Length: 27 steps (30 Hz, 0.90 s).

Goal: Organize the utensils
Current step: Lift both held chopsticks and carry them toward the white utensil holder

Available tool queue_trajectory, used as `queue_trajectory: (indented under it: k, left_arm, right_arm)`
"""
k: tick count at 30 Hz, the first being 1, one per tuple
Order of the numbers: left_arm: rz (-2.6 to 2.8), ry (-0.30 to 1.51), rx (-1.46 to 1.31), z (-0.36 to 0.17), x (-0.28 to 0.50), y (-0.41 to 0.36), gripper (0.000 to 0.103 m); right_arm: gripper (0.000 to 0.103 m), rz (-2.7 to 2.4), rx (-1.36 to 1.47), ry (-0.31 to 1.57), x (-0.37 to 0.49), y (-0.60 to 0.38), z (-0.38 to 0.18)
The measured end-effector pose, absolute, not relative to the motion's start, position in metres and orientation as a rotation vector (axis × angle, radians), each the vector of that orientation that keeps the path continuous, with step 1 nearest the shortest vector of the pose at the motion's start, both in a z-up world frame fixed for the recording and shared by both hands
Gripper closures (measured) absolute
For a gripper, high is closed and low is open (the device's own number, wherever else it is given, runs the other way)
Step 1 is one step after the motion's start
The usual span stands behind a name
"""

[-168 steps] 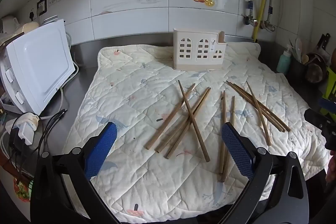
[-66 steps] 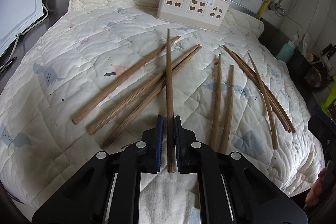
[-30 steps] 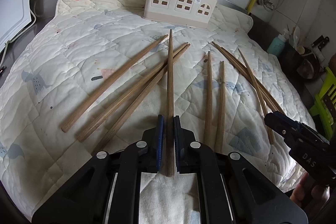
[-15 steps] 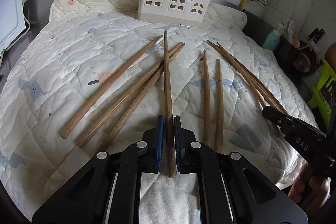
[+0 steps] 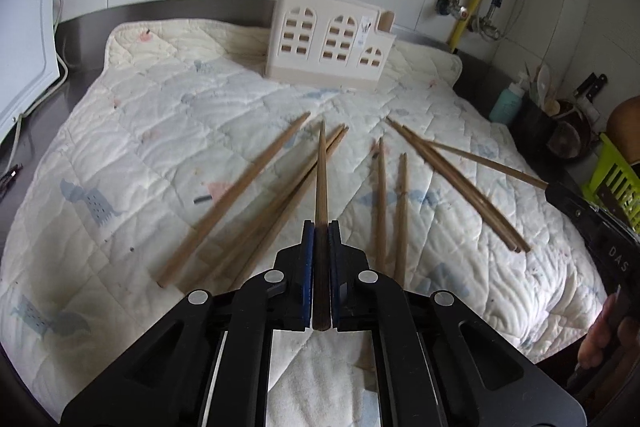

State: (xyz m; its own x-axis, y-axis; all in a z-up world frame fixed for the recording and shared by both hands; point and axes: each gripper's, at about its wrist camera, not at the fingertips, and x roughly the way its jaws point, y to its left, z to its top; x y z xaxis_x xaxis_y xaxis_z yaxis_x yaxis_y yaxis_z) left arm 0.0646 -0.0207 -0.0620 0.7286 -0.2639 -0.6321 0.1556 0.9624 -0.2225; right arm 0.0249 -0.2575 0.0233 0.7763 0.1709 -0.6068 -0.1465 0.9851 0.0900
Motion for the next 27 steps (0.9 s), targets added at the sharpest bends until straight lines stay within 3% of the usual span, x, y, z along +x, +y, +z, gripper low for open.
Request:
queue_trajectory:
  k: [13, 27]
  left_arm:
    - [-0.292, 0.657, -0.121, -0.02, 0.073, -0.014, 0.098]
    - [-0.349, 0.607, -0.105, 0.045, 0.126, -0.011, 0.098]
  right_arm:
    - [0.096, 0.283, -0.007, 0.629, 0.053, -0.264, 0.069]
    - [0.096, 0.381, -0.001, 0.603, 0.162, -0.275, 0.155]
